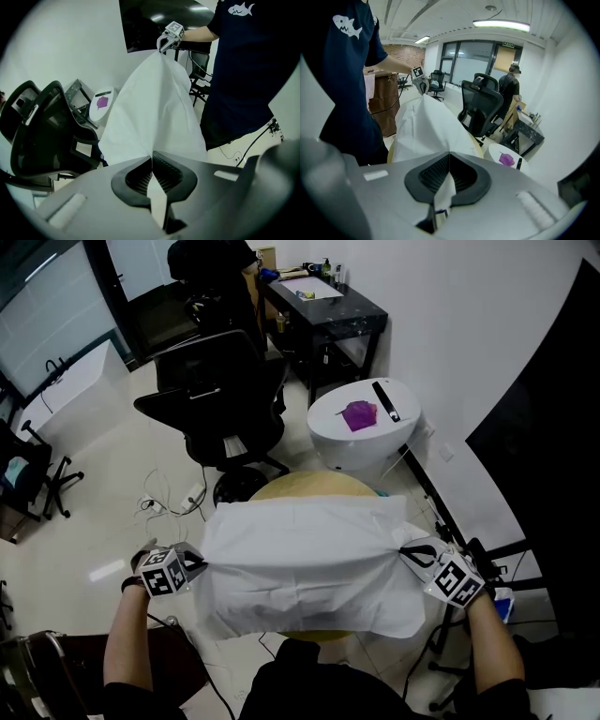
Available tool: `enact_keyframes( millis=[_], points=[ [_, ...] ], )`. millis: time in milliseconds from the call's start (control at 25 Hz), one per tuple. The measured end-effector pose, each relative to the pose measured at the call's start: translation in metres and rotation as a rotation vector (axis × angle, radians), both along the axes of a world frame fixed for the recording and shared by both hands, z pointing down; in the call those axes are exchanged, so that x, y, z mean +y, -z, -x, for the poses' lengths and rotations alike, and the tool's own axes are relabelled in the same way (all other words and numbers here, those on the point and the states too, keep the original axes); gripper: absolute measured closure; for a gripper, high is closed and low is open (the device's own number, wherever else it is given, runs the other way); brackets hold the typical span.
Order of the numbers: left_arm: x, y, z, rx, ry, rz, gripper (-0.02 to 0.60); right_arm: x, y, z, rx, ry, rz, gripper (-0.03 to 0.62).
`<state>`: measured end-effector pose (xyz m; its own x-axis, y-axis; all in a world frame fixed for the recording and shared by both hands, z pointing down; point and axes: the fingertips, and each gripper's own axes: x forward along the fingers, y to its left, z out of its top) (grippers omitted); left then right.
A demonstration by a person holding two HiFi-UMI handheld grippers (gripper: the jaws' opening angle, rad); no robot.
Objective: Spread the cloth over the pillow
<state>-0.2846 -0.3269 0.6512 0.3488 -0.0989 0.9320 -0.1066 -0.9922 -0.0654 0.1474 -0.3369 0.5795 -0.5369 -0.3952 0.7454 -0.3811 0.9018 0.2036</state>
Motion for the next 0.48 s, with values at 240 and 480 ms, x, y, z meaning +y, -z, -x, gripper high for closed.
enact_keyframes(
  millis=[240, 480],
  points=[
    [-0.032, 0.023, 0.005, -0.031, 0.012, -0.056, 0.581, -0.027, 0.016, 0.003, 0.016, -0.004, -0.055, 0.585],
    [-0.063, 0.027, 0.002, -0.035, 0.037, -0.068, 0.581, -0.061, 0.008, 0.0, 0.023, -0.041, -0.044, 0.585]
  ],
)
